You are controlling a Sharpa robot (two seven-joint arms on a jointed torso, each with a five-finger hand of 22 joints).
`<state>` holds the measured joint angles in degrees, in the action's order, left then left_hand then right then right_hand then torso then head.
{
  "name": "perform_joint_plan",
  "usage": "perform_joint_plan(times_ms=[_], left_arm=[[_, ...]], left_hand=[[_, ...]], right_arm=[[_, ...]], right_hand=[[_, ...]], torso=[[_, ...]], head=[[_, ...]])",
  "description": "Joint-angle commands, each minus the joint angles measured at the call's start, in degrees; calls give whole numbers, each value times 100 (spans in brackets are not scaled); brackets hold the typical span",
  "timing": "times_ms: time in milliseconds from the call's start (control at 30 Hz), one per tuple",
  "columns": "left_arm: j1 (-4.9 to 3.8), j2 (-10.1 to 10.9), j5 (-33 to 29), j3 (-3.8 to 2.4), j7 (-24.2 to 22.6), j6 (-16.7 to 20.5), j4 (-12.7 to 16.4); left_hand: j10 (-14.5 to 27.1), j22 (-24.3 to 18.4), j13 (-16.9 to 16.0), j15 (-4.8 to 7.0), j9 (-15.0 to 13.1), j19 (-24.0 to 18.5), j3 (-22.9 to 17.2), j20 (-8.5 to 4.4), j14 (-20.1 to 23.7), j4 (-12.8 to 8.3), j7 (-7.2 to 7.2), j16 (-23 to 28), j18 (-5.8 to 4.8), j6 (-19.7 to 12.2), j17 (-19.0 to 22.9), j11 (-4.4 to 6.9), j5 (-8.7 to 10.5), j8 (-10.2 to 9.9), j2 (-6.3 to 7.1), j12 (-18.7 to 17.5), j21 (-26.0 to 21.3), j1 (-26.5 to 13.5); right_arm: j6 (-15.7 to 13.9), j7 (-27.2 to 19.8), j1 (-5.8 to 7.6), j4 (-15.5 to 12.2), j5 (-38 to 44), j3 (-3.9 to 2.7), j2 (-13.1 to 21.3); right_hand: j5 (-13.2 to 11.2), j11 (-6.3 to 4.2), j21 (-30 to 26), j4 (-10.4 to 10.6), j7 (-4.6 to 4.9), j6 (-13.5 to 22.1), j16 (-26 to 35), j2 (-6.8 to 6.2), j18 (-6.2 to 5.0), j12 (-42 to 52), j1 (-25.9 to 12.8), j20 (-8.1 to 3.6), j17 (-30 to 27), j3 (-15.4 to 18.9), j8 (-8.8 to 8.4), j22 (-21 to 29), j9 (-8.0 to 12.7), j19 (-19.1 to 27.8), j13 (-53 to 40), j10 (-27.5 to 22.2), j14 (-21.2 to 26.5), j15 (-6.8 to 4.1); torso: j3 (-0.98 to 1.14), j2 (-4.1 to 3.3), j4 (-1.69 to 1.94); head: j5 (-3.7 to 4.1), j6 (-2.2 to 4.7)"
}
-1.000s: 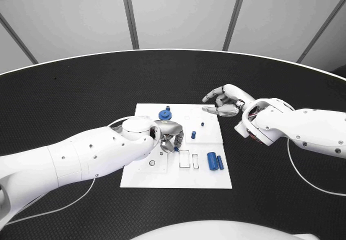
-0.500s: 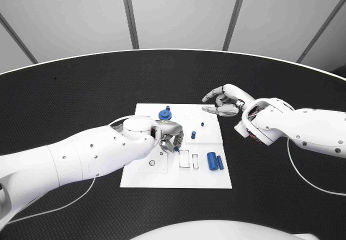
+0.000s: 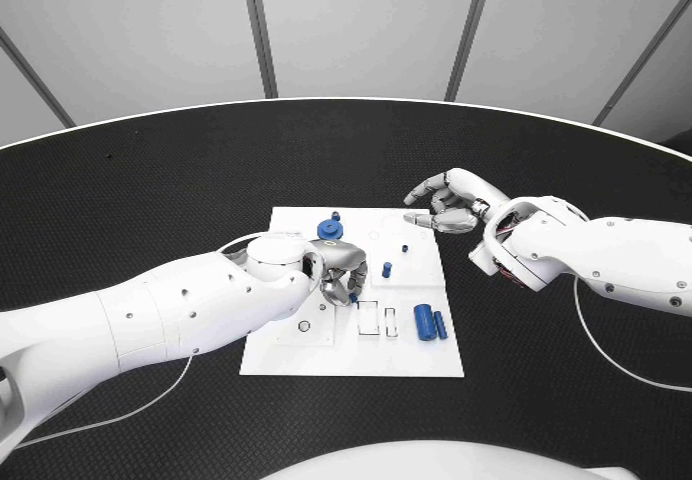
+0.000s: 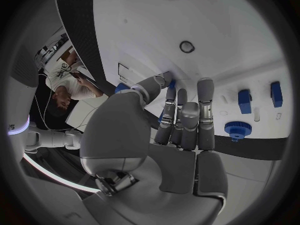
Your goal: Assemble the parts on the task board
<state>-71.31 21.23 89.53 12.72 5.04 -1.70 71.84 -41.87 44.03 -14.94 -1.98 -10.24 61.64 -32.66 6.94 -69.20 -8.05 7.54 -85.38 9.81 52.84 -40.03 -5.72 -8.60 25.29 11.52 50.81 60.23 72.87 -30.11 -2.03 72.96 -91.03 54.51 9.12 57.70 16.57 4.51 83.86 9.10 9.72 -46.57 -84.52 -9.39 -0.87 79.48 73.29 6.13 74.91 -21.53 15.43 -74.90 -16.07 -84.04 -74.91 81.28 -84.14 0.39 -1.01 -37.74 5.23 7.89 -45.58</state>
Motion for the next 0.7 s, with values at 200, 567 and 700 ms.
perform_joint_plan(times_ms=[200,567,700], left_arm=[[0,-6,15,-1,33,30,-18],[0,-24,64,-1,36,12,-45],[0,-25,75,-1,23,50,-54]], left_hand=[[-35,139,24,60,6,192,-105,-29,-74,29,-11,-47,15,60,-29,47,137,-14,-186,63,85,106],[-294,497,152,144,-20,466,-517,-96,-308,-55,-11,-117,-61,222,-270,133,507,-24,-386,32,384,310],[-318,525,164,150,-25,485,-542,-102,-321,-49,-8,-121,-66,239,-272,141,508,-23,-394,27,408,301]], right_arm=[[0,0,0,-4,0,0,-1],[1,1,1,-8,0,0,-2],[-1,0,1,-10,0,0,-2]], right_hand=[[22,3,-2,-8,-5,-46,-3,2,-87,18,37,-35,418,-38,31,-963,7,-296,-460,31,-340,-40],[22,3,-2,-8,-5,-46,-3,2,-87,18,37,-35,418,-38,31,-963,7,-296,-460,31,-340,-40],[22,3,-2,-8,-5,-46,-3,2,-87,18,37,-35,418,-38,31,-963,7,-296,-460,31,-340,-40]], torso=[[-2,-1,-1],[2,6,-1],[4,8,-3]], head=[[2,3],[2,-6],[1,-5]])
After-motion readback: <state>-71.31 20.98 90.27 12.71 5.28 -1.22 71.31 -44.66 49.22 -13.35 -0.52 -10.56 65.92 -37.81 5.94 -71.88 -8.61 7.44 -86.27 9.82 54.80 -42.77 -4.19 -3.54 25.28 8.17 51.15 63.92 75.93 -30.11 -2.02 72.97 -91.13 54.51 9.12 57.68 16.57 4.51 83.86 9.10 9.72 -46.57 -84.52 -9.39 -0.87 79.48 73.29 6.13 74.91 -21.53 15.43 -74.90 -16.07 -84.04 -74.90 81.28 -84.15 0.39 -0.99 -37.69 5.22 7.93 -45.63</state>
